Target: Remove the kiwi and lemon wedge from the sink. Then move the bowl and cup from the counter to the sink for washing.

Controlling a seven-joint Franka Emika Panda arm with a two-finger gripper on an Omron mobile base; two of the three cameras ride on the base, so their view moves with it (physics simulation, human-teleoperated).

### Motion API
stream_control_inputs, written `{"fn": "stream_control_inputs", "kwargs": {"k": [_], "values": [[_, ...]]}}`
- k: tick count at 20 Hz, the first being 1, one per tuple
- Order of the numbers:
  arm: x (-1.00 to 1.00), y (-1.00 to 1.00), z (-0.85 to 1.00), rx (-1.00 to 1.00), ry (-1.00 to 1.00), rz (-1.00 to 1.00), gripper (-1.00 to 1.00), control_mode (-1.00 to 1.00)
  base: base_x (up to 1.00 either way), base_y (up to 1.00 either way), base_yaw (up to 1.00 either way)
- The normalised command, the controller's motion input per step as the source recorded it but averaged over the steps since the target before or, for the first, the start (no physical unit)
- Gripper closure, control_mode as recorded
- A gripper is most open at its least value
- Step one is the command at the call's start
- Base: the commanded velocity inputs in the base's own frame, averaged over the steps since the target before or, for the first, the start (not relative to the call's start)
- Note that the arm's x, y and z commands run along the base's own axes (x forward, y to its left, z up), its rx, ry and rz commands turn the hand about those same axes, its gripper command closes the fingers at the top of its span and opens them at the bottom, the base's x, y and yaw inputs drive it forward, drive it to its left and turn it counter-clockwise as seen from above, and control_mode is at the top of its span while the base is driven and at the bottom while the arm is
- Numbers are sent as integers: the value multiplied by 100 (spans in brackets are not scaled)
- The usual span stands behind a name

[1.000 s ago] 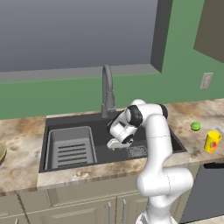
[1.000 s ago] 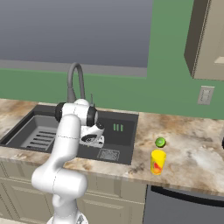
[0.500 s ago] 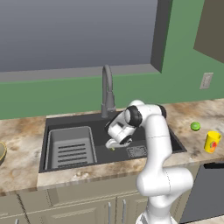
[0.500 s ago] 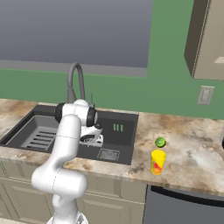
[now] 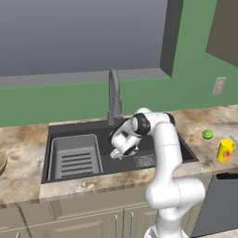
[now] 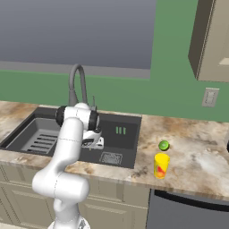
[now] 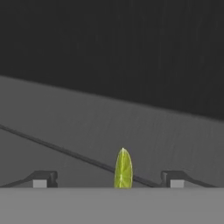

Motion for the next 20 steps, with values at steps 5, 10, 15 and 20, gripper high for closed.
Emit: {"fn": "stream_control_inputs", "kwargs": {"k": [5, 10, 15, 20], "values": [[0, -1, -16, -10, 0, -6, -100, -100, 0, 0, 0], [9, 0, -11, -7, 0, -5, -100, -100, 0, 0, 0], [6, 0, -10, -3, 0, -3, -100, -100, 0, 0, 0], [4, 0, -8, 0, 6, -5, -100, -100, 0, 0, 0]]}}
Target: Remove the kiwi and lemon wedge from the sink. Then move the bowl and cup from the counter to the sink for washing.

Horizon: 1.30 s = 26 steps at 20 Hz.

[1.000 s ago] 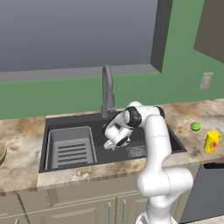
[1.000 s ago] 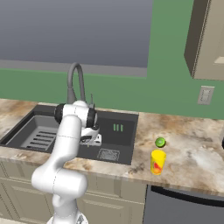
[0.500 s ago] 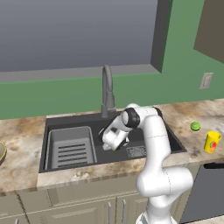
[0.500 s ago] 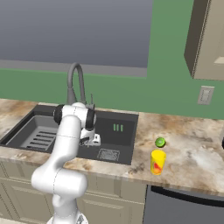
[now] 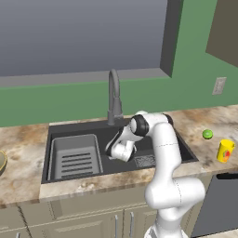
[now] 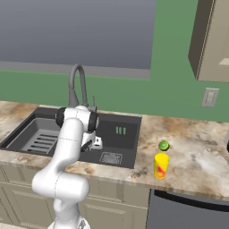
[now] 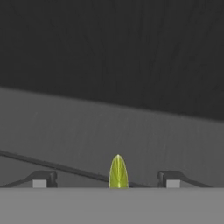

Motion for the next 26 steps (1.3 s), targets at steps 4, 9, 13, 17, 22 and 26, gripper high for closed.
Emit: {"fn": "stream_control_inputs", "kwargs": {"k": [4, 9, 13, 17, 22, 26], "values": [[6, 0, -8, 0, 9, -6, -100, -100, 0, 0, 0], [6, -1, -10, -1, 7, -3, -100, -100, 0, 0, 0], [3, 0, -15, -3, 5, -3, -100, -100, 0, 0, 0], [0, -1, -17, -4, 3, -1, -100, -100, 0, 0, 0], [0, -6, -16, -5, 2, 0, -100, -100, 0, 0, 0], [0, -9, -16, -8, 1, 0, -100, -100, 0, 0, 0]]}}
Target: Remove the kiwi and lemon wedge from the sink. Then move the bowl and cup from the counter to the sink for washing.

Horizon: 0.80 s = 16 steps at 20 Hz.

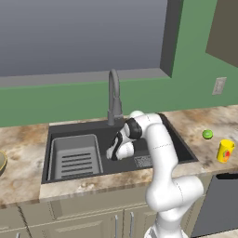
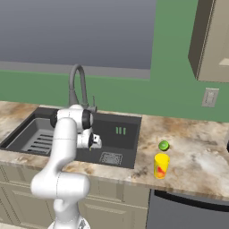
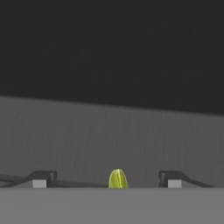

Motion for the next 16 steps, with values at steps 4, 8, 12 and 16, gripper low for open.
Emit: {"fn": "stream_control_inputs", "kwargs": {"k": [4, 8, 12, 16], "values": [[0, -11, -14, -8, 0, 0, -100, -100, 0, 0, 0], [0, -15, -13, -8, 0, 0, -100, -100, 0, 0, 0], [0, -15, -12, -6, 0, 0, -100, -100, 0, 0, 0], [0, -13, -16, -4, 0, -1, -100, -100, 0, 0, 0]]}}
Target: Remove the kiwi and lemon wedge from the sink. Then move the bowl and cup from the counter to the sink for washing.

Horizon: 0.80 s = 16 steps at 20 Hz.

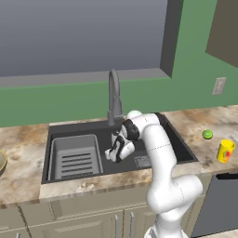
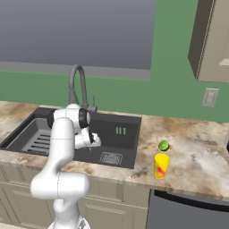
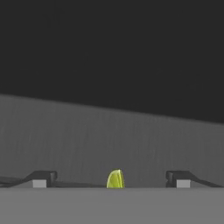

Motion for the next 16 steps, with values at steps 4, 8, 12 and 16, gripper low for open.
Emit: {"fn": "stream_control_inputs", "kwargs": {"k": [4, 8, 12, 16], "values": [[-1, -17, -19, 0, 2, -1, -100, -100, 0, 0, 0], [0, -22, -23, 0, 8, 0, -100, -100, 0, 0, 0], [0, -17, -23, 0, 8, 0, -100, -100, 0, 0, 0], [0, -13, -22, 0, 6, 0, -100, -100, 0, 0, 0]]}}
